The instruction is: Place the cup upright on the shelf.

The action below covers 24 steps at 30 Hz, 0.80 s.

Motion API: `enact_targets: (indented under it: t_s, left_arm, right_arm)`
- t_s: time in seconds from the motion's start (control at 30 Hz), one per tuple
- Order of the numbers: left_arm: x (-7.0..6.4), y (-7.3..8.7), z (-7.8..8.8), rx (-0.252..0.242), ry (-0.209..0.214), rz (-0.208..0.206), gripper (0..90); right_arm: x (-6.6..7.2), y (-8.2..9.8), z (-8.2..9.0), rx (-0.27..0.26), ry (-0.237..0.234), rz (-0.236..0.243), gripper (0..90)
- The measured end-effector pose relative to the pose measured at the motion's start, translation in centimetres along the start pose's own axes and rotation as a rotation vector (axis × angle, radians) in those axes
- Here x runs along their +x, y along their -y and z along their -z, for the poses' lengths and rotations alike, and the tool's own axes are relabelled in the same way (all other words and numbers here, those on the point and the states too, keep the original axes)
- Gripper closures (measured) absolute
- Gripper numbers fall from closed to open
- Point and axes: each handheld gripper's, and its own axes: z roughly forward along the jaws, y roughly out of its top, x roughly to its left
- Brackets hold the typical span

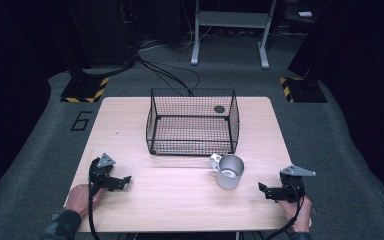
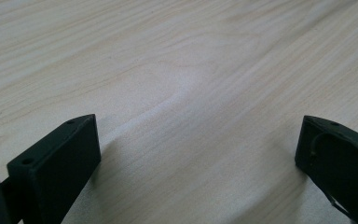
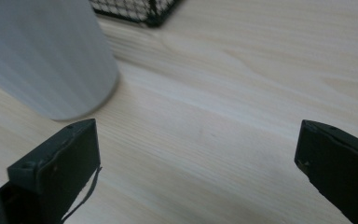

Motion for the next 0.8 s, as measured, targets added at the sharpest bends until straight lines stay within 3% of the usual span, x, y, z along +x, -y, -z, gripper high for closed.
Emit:
enact_targets:
  t_s: [0.13, 0.37, 0.67, 0.8]
  left_arm:
    - [0.0, 0.0, 0.0, -0.005, -0.001, 0.007, 0.1]
    - [-0.1, 0.0, 0.0, -0.006, -0.003, 0.01, 0.1]
    - [-0.1, 0.0, 0.0, -0.007, -0.001, 0.012, 0.1]
    - [-0.1, 0.0, 0.0, -0.006, -0.002, 0.009, 0.1]
  right_arm:
    - [1.6, -1.6, 1.0, -0.031, -0.052, 0.038, 0.0]
    - [4.3, -4.2, 1.1, -0.053, -0.132, 0.115, 0.0]
    - [7.3, -6.6, -1.5, -0.003, -0.169, 0.221, 0.0]
    - [7.9, -7.1, -2.6, 0.018, -0.177, 0.229, 0.0]
